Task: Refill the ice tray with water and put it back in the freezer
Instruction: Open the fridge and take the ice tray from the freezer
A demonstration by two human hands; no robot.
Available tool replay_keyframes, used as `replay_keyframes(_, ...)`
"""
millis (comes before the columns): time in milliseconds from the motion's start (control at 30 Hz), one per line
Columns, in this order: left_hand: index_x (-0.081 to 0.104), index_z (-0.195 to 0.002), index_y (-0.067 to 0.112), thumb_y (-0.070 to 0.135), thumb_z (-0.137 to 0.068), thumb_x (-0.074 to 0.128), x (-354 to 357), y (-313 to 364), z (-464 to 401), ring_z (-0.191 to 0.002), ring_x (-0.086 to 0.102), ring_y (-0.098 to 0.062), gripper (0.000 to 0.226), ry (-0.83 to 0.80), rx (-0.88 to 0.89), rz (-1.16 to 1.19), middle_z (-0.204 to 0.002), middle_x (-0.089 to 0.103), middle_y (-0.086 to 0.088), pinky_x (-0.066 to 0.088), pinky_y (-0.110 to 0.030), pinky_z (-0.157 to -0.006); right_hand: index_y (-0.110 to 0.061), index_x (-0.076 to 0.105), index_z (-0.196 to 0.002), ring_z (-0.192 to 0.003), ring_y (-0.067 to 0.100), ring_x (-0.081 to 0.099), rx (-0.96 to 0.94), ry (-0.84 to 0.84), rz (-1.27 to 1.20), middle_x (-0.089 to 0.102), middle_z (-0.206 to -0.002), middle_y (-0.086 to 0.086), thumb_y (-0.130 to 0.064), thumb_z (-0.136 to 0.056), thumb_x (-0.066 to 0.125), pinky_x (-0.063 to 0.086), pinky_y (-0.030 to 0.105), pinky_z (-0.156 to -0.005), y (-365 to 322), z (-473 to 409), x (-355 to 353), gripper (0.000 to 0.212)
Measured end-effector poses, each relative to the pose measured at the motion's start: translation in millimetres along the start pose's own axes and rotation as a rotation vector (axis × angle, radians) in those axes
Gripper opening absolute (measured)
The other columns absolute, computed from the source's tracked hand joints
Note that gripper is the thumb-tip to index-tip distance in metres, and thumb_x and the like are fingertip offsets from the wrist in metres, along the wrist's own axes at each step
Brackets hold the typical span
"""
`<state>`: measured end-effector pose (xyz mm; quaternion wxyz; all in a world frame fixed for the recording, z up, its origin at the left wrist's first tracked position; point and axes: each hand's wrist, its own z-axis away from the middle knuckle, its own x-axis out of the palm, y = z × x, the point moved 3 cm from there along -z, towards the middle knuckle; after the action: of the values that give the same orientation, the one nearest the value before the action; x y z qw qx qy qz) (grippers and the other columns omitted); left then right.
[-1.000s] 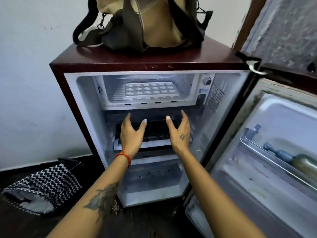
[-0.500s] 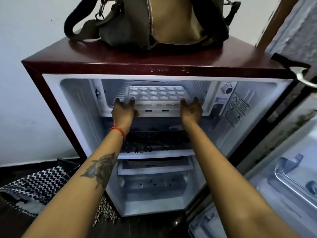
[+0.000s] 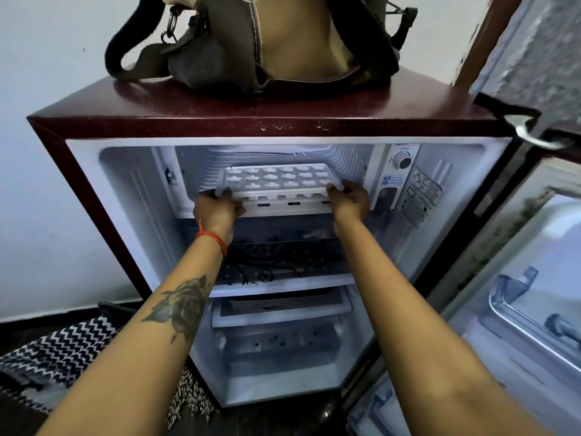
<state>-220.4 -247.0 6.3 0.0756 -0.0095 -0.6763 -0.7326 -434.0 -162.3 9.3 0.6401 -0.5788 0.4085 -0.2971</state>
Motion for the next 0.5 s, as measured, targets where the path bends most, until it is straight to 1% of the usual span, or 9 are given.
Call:
replay_keyframes(33, 0.056, -0.093, 0.002, 0.007, -0.092, 0.048, -2, 0, 2, -0.050, 0.063, -0.014, 0.009, 0.006, 0.003, 0.005, -0.076, 0.062, -0.012, 0.057, -0.025, -0.054, -0.008, 0.069, -0.103, -0.094, 0.025, 0.065, 0.003, 0.007, -0.025, 0.071, -0.102, 0.010, -0.023, -0.085, 0.068, 0.054, 0.036, -0.087, 0, 4, -3, 0.023)
replay_keyframes(100, 0.057, -0.086, 0.006, 0.005, -0.092, 0.047, -7, 3, 12, -0.051, 0.063, -0.012, 0.012, 0.006, 0.021, 0.022, -0.077, 0.061, -0.008, 0.058, -0.026, -0.057, -0.010, 0.069, -0.099, -0.089, 0.023, 0.066, 0.000, 0.021, -0.064, 0.071, -0.093, 0.006, -0.020, -0.085, 0.068, 0.054, 0.033, -0.085, -2, 16, -10, 0.018)
replay_keyframes(167, 0.056, -0.079, 0.011, 0.003, -0.091, 0.045, -13, 6, 25, -0.064, 0.065, -0.017, 0.018, -0.005, 0.021, 0.048, -0.078, 0.060, -0.004, 0.058, -0.027, -0.060, -0.010, 0.069, -0.104, -0.088, 0.022, 0.066, 0.011, 0.032, -0.108, 0.067, -0.088, 0.001, -0.017, -0.084, 0.069, 0.053, 0.029, -0.086, -2, 29, -21, 0.021)
replay_keyframes(233, 0.057, -0.080, 0.011, 0.003, -0.090, 0.045, -20, 6, 38, -0.078, 0.066, -0.025, 0.017, -0.012, 0.004, 0.076, -0.084, 0.062, -0.006, 0.058, -0.031, -0.066, -0.008, 0.068, -0.108, -0.089, 0.023, 0.067, 0.046, 0.054, -0.153, 0.068, -0.089, 0.003, -0.016, -0.080, 0.071, 0.054, 0.034, -0.089, 0, 44, -31, 0.030)
replay_keyframes(267, 0.058, -0.083, 0.009, 0.004, -0.089, 0.046, -24, 6, 46, -0.084, 0.066, -0.028, 0.015, -0.015, -0.004, 0.074, -0.089, 0.063, -0.009, 0.058, -0.032, -0.069, -0.007, 0.067, -0.108, -0.088, 0.024, 0.067, 0.060, 0.060, -0.181, 0.069, -0.091, 0.006, -0.016, -0.078, 0.072, 0.054, 0.039, -0.089, 2, 51, -37, 0.032)
replay_keyframes(333, 0.059, -0.095, 0.003, 0.005, -0.088, 0.047, -33, 3, 61, -0.094, 0.065, -0.031, 0.014, -0.027, -0.022, 0.075, -0.098, 0.063, -0.014, 0.058, -0.034, -0.074, -0.011, 0.067, -0.101, -0.086, 0.026, 0.067, 0.098, 0.067, -0.226, 0.070, -0.090, 0.009, -0.013, -0.075, 0.072, 0.055, 0.045, -0.087, 7, 68, -49, 0.027)
replay_keyframes(367, 0.058, -0.101, 0.001, 0.006, -0.088, 0.048, -37, 1, 66, -0.096, 0.064, -0.031, 0.017, -0.035, -0.034, 0.080, -0.099, 0.062, -0.014, 0.058, -0.034, -0.075, -0.013, 0.066, -0.097, -0.085, 0.026, 0.068, 0.124, 0.070, -0.253, 0.069, -0.088, 0.008, -0.010, -0.075, 0.072, 0.056, 0.045, -0.086, 8, 78, -56, 0.023)
replay_keyframes(400, 0.057, -0.104, 0.000, 0.006, -0.087, 0.049, -42, 1, 75, -0.098, 0.064, -0.031, 0.020, -0.047, -0.050, 0.079, -0.100, 0.061, -0.014, 0.058, -0.034, -0.076, -0.013, 0.065, -0.098, -0.085, 0.025, 0.068, 0.151, 0.074, -0.291, 0.069, -0.088, 0.007, -0.006, -0.075, 0.071, 0.056, 0.044, -0.085, 10, 89, -64, 0.024)
replay_keyframes(500, 0.054, -0.113, -0.003, 0.006, -0.085, 0.050, -59, -4, 98, -0.099, 0.065, -0.028, 0.029, -0.091, -0.090, 0.104, -0.110, 0.063, -0.017, 0.059, -0.033, -0.075, -0.005, 0.063, -0.112, -0.086, 0.024, 0.069, 0.186, 0.092, -0.370, 0.069, -0.093, 0.009, -0.001, -0.076, 0.068, 0.057, 0.037, -0.084, 16, 123, -88, 0.036)
